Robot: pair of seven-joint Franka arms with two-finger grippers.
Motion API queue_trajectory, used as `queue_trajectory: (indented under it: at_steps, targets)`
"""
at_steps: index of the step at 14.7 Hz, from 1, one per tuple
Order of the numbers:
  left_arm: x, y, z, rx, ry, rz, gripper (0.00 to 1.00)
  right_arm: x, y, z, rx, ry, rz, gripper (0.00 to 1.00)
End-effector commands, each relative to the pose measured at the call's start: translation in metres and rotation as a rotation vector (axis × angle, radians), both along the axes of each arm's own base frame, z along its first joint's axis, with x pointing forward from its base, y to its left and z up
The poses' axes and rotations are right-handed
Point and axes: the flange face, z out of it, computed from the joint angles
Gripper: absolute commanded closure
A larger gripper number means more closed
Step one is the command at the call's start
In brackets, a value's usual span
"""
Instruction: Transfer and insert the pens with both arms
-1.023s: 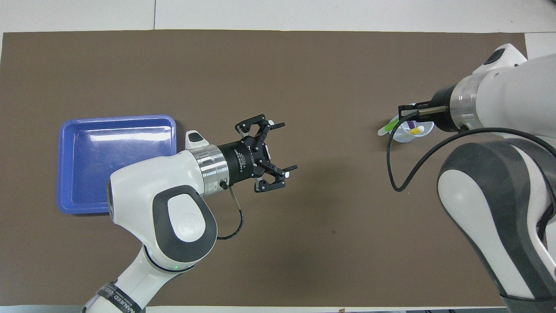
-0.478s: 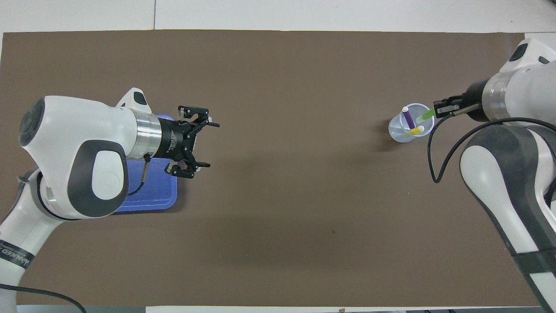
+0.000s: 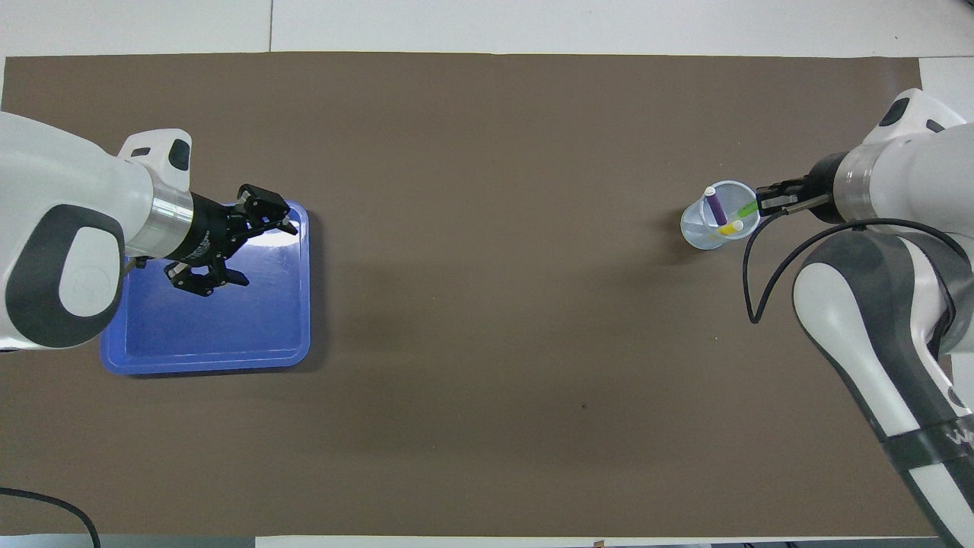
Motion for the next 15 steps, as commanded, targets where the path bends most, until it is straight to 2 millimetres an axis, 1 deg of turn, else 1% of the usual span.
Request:
queue_trajectory:
  at_steps: [1,2,3,4,6,7,8,10,11,12,14,15]
  targets:
    - [0.016,0.025,0.034,0.061,-0.033,-0.205,0.0,-0.001,-0.004,0.005,-0.013,-0.021,0.0,0.0]
    - [0.014,0.028,0.048,0.088,-0.042,-0.254,0.0,0.001,-0.003,0.01,-0.012,-0.03,0.0,0.0]
    - [0.011,0.027,0.058,0.117,-0.038,-0.306,0.0,0.004,-0.004,0.019,-0.011,-0.036,-0.004,0.0]
    - [0.007,0.026,0.074,0.152,-0.042,-0.383,0.0,0.006,-0.005,0.028,-0.011,-0.045,-0.005,0.0]
    - [-0.001,0.028,0.106,0.185,-0.041,-0.502,0.0,0.008,-0.007,0.05,-0.001,-0.025,-0.031,0.0]
    - [-0.006,0.027,0.121,0.186,-0.047,-0.545,0.0,0.008,-0.012,0.063,0.009,-0.006,-0.082,0.0]
    - [-0.014,0.031,0.136,0.193,-0.055,-0.581,0.0,0.008,-0.013,0.075,0.016,0.014,-0.131,0.0]
    - [-0.034,0.03,0.157,0.194,-0.067,-0.659,0.0,0.005,-0.014,0.099,0.02,0.053,-0.186,0.0]
    - [-0.041,0.027,0.16,0.193,-0.061,-0.665,0.0,0.002,-0.015,0.111,0.019,0.073,-0.197,0.0]
    - [-0.042,0.026,0.154,0.19,-0.062,-0.661,0.0,0.0,-0.015,0.118,0.012,0.093,-0.206,0.0]
    - [-0.042,0.024,0.15,0.193,-0.078,-0.66,0.0,-0.005,-0.017,0.13,-0.014,0.119,-0.225,0.0]
    - [-0.043,0.02,0.15,0.194,-0.08,-0.668,0.0,-0.007,-0.019,0.133,-0.023,0.138,-0.241,0.0]
